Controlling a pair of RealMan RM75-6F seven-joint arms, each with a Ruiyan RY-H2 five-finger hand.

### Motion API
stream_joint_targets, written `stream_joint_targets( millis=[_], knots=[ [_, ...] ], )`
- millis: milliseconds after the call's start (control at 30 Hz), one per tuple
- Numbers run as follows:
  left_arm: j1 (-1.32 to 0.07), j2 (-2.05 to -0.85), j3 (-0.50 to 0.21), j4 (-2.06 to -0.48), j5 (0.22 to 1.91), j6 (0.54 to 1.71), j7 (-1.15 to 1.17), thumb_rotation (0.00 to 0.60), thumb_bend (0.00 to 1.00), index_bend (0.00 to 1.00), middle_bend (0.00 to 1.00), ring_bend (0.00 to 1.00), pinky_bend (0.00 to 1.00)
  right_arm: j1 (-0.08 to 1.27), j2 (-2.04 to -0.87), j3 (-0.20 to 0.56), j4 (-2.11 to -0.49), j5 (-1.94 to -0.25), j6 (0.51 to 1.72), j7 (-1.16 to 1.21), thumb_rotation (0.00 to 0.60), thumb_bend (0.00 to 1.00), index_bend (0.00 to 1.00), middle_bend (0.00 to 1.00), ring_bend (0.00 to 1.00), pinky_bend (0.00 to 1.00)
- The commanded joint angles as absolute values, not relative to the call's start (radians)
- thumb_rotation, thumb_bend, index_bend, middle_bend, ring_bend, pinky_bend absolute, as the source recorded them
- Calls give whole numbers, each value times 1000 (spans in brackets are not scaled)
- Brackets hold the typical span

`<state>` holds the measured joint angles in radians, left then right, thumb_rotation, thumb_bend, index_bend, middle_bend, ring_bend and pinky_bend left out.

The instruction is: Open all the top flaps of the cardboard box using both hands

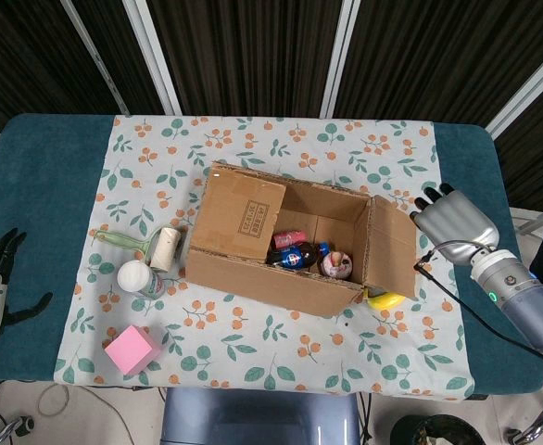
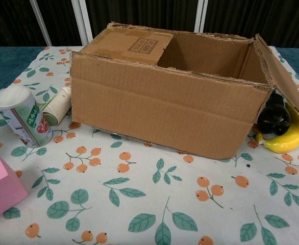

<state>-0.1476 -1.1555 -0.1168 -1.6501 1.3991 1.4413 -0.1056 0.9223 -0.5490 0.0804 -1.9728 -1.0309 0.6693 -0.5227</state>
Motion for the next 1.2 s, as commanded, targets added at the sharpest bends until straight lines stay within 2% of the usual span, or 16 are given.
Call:
stream_joint_targets(
  millis=[33, 133, 233, 400, 500, 567, 667, 967, 1100, 1200],
  knots=[
    [-148, -1156, -117, -1650, 1398, 1440, -104, 600, 210, 0, 0, 0, 11, 899, -564, 80, -1970, -1033, 700, -512, 600, 1000, 459, 278, 194, 234],
    [-151, -1157, -118, -1645, 1400, 1440, -92, 600, 210, 0, 0, 0, 11, 847, -596, 89, -1969, -1039, 796, -486, 600, 999, 459, 268, 193, 234],
    [-155, -1161, -117, -1638, 1399, 1436, -76, 600, 210, 0, 0, 0, 11, 785, -639, 96, -1966, -1054, 918, -461, 600, 910, 436, 227, 185, 234],
    [-161, -1164, -119, -1636, 1388, 1424, -48, 600, 210, 0, 0, 0, 11, 666, -721, 103, -1968, -1076, 1143, -424, 600, 637, 289, 143, 136, 229],
    [-163, -1165, -122, -1635, 1387, 1426, -34, 600, 210, 0, 0, 0, 11, 606, -762, 105, -1966, -1092, 1245, -396, 600, 452, 83, 62, 82, 227],
    [-164, -1166, -124, -1637, 1386, 1429, -26, 600, 210, 0, 0, 0, 11, 567, -789, 104, -1959, -1106, 1306, -376, 600, 365, 10, 16, 49, 227],
    [-167, -1164, -126, -1640, 1387, 1432, -8, 600, 210, 0, 0, 0, 11, 505, -832, 98, -1942, -1132, 1392, -345, 600, 284, 0, 0, 24, 227],
    [-221, -1102, -131, -1700, 1430, 1382, 105, 600, 210, 0, 0, 0, 11, 337, -992, 53, -1842, -1212, 1582, -253, 600, 259, 0, 0, 0, 224],
    [-293, -1014, -155, -1789, 1436, 1287, 161, 600, 210, 0, 0, 0, 11, 290, -1060, 44, -1771, -1225, 1601, -224, 600, 271, 0, 0, 0, 223],
    [-396, -916, -197, -1884, 1415, 1146, 221, 600, 216, 0, 0, 0, 13, 265, -1117, 51, -1701, -1260, 1624, -165, 600, 296, 0, 0, 0, 223]
  ],
)
